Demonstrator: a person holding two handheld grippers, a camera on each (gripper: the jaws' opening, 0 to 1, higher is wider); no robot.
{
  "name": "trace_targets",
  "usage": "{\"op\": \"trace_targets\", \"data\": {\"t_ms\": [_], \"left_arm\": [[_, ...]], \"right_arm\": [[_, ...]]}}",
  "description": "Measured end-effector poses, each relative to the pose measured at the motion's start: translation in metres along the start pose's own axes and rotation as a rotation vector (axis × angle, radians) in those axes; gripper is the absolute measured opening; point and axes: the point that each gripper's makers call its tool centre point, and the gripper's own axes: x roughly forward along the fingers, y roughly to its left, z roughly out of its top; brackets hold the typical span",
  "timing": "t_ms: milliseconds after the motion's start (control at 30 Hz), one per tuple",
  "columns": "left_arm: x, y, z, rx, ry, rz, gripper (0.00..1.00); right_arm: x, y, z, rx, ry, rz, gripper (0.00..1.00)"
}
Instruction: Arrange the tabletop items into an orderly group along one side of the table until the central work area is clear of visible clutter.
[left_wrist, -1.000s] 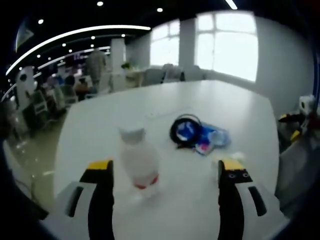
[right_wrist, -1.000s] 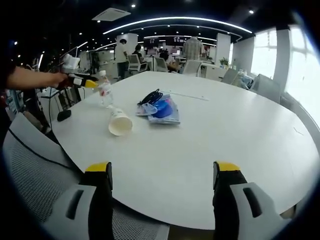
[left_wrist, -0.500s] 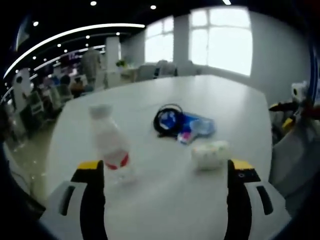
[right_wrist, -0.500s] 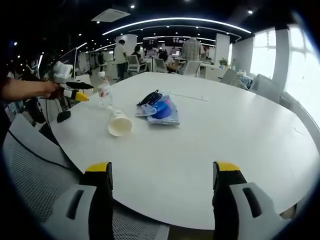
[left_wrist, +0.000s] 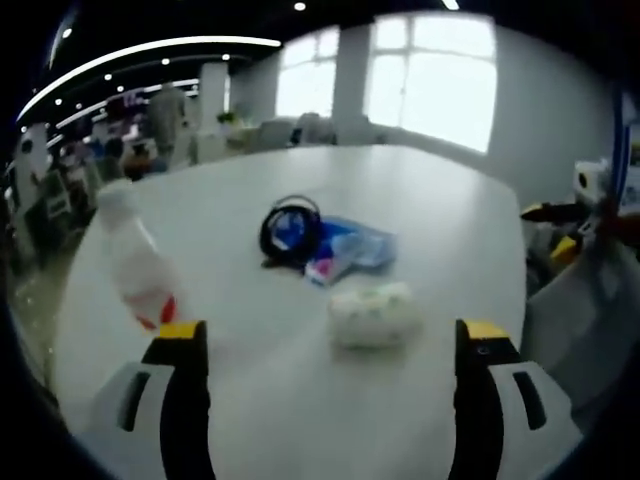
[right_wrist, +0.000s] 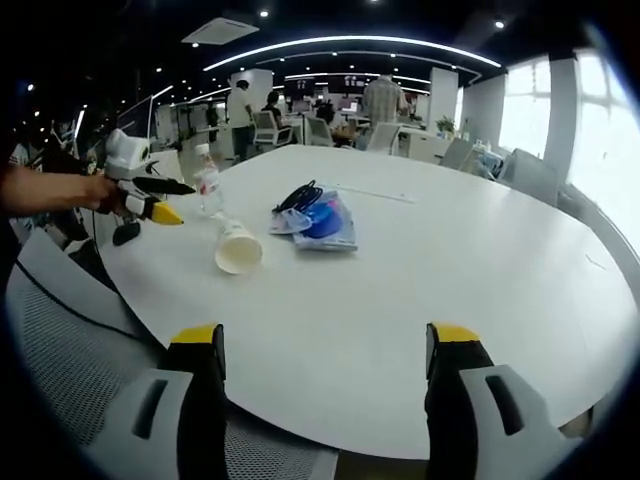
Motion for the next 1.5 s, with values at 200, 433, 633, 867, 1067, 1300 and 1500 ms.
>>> {"op": "trace_targets", "data": {"t_ms": [200, 433, 633, 867, 1067, 1300, 1500], "left_arm": [[0.013, -0.009, -0.007, 0.012, 0.018, -0.002, 1.00], [0.025, -0.015, -0.007, 0.007, 0.011, 0.005, 1.00], [0.033, -0.020, -0.013, 0.011, 0.021, 0.006, 1.00], [0.044, -0.029, -0.018, -0.002, 0.028, -0.007, 0.94], [0.054, -0.033, -0.021, -0.005, 0.044, -0.010, 0.88], [0.067, -0.036, -0.021, 0.011, 0.067, -0.015, 0.81], [0.074, -0.036, -0.024, 0.008, 0.087, -0.020, 0.76]], "right_arm": [[0.000, 0.000, 0.000, -0.002, 0.003, 0.000, 0.82], [0.000, 0.000, -0.001, -0.003, 0.005, 0.001, 0.82], [0.000, 0.000, -0.001, -0.004, 0.005, -0.001, 0.82], [0.000, 0.000, -0.001, -0.004, 0.004, -0.001, 0.81], [0.000, 0.000, -0.001, -0.002, 0.001, -0.002, 0.81], [0.000, 0.000, 0.000, -0.001, -0.001, -0.002, 0.81], [0.000, -0.001, 0.000, -0.003, -0.002, -0.005, 0.80]]}}
